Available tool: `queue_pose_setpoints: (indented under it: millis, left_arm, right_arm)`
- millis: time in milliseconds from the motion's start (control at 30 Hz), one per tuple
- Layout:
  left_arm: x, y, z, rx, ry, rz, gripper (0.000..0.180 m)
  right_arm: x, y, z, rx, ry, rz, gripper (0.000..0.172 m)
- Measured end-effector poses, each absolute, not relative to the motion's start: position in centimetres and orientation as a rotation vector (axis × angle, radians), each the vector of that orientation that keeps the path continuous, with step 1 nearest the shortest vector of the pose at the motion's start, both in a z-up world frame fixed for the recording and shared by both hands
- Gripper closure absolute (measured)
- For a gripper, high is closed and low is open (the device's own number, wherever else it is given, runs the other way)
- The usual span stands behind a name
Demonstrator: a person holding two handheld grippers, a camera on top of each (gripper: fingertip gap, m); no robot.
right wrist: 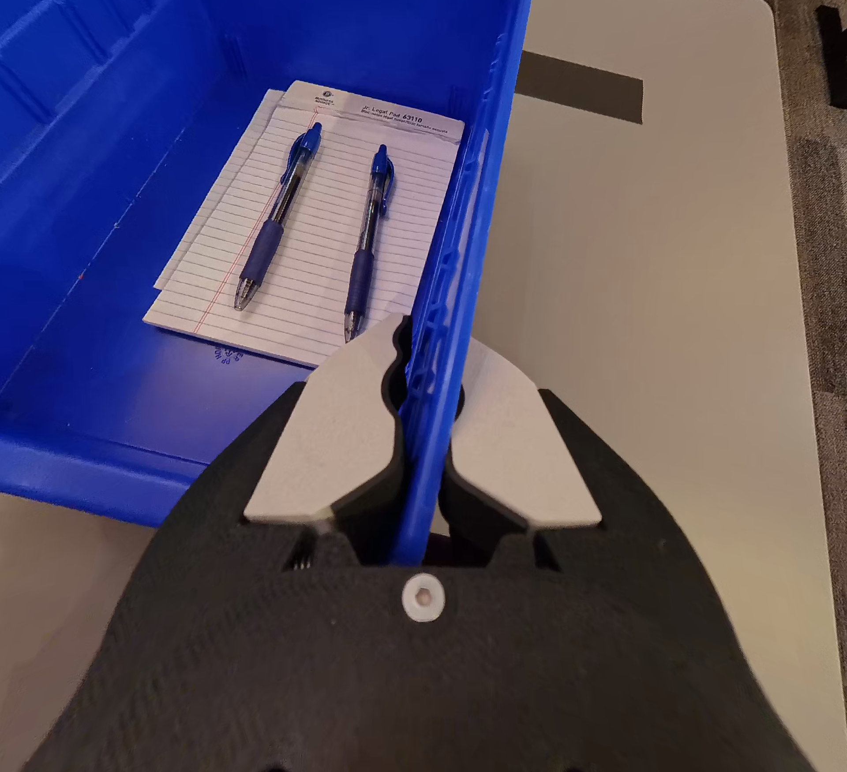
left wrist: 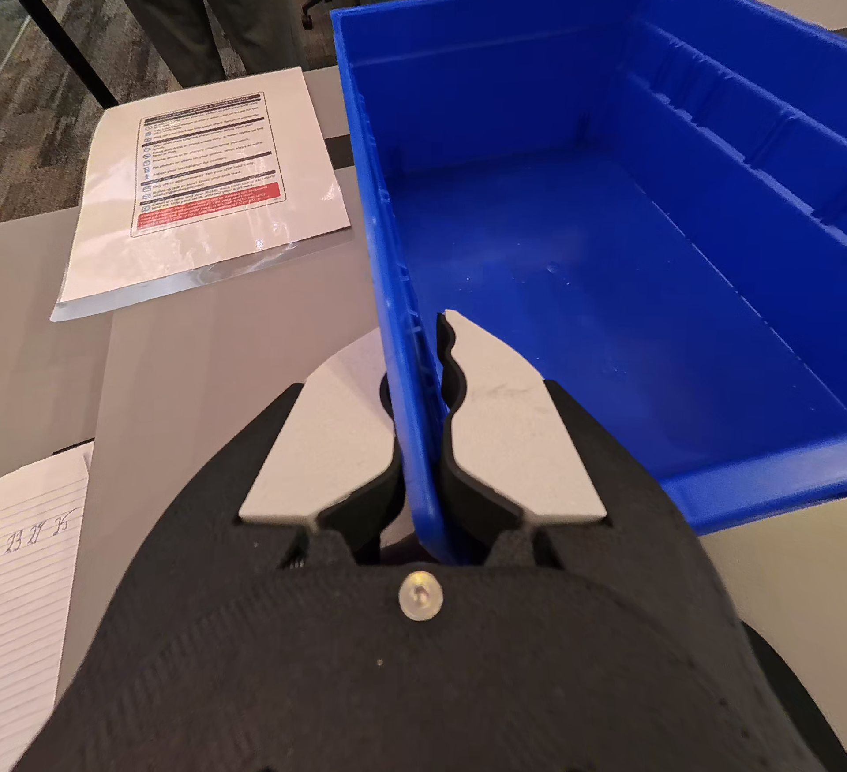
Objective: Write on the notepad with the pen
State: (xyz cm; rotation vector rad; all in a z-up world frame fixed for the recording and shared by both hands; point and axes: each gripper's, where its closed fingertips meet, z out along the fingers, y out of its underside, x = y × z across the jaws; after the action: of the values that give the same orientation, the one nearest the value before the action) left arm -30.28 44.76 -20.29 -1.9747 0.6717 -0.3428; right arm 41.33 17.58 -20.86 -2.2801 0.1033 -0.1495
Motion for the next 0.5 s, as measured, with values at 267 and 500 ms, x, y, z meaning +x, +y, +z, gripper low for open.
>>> queue_pose_setpoints:
  millis: [267, 500]
  left_arm:
    - [-30.4, 44.1, -20.1, -1.969, 0.68, -0.352, 0.169]
    - [-30.8, 43.5, -20.1, -1.963, 0.692, -0.35, 0.169]
  right_arm:
    - [40.1, 15.9, -20.6, -2.294, 0.089, -0.145, 0.161]
    - [39.2, 14.6, -20.4, -2.305, 0.075, -0.14, 0.161]
